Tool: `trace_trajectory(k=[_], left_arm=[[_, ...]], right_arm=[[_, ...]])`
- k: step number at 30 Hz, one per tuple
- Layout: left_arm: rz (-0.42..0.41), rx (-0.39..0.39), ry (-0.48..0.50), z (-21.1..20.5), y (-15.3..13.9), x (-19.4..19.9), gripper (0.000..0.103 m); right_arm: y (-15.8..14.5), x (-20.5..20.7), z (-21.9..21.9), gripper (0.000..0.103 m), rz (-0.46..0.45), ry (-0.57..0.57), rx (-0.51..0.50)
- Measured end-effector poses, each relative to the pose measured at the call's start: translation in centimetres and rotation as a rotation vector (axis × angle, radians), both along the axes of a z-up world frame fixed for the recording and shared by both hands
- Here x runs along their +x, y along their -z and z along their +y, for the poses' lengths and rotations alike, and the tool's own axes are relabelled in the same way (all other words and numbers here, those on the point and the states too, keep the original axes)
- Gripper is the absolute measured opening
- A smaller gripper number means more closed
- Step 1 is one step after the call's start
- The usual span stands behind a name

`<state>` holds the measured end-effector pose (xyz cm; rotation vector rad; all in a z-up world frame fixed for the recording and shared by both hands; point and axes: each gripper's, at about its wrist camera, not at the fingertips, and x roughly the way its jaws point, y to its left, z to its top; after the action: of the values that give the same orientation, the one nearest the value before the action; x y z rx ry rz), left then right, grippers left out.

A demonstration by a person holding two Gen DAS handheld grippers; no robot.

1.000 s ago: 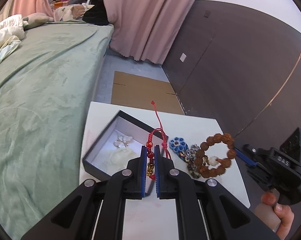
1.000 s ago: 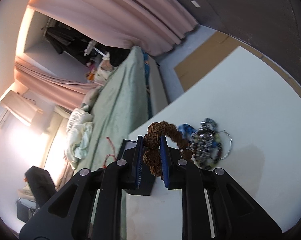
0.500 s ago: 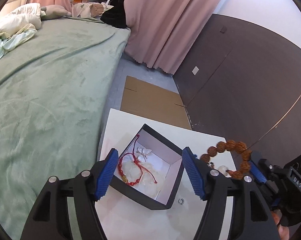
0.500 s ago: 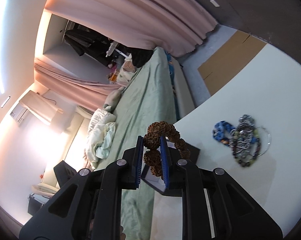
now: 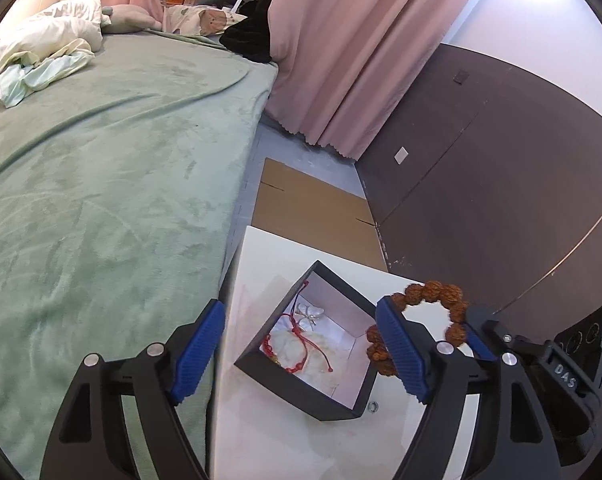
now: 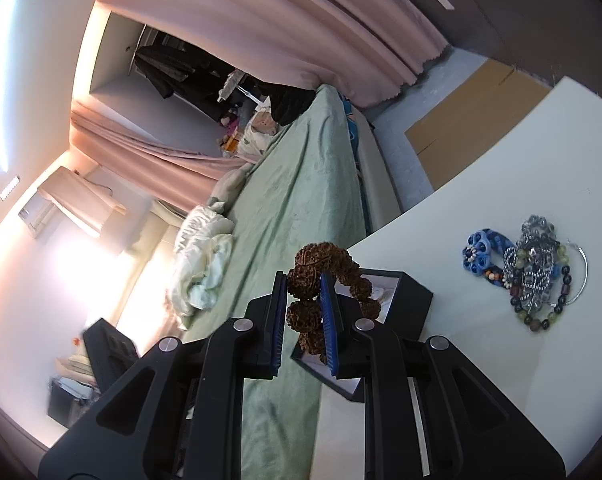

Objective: Organize jewelry
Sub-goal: 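Drop the red bracelet into the box with the left tool while the right tool drops the bead bracelet in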

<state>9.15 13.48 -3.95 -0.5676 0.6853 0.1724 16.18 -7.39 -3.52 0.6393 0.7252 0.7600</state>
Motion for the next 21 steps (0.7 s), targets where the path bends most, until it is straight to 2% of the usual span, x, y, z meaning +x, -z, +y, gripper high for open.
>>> trace_trajectory(k=[4,6,7,8,10,13,18,21], left_arm=[[0.001,0.002,0.005,0.1,-0.1,0.0,0.079],[0.0,0.003,0.009,0.0,-0.2,-0.2,0.079],[-0.001,0.003,0.012,0.0,-0.2,-0.2,0.08],[-0.002,0.003,0.015,-0.1,-0.3,-0.2,0.081],[-0.004,0.006,0.024,-0.3,-0.4,-0.3,0.083],[-0.004,0.019,0.042,-1.1,-0.5,-0.2,0.085],[0.002,0.043,0.073,-2.4,-0.4,0.2,0.087],[0.006,0.052,0.09,-3.3,-0.3,0.5,0.087]], right_arm=[[0.9,0.2,3.1,0.02,0.019,-0.104,-0.045],[1.4,0.1,3.7,0.027,0.036,-0.124,-0.049],[1.5,0.0,3.5,0.035,0.039,-0.109,-0.05],[1.5,-0.1,3.2,0.039,0.038,-0.096,-0.049],[1.5,0.0,2.3,0.042,0.041,-0.069,-0.046],[1.4,0.1,0.8,0.043,0.047,-0.03,-0.048],[1.1,0.0,-1.3,0.051,0.051,0.019,-0.074],[0.8,0.0,-2.4,0.052,0.052,0.036,-0.085]])
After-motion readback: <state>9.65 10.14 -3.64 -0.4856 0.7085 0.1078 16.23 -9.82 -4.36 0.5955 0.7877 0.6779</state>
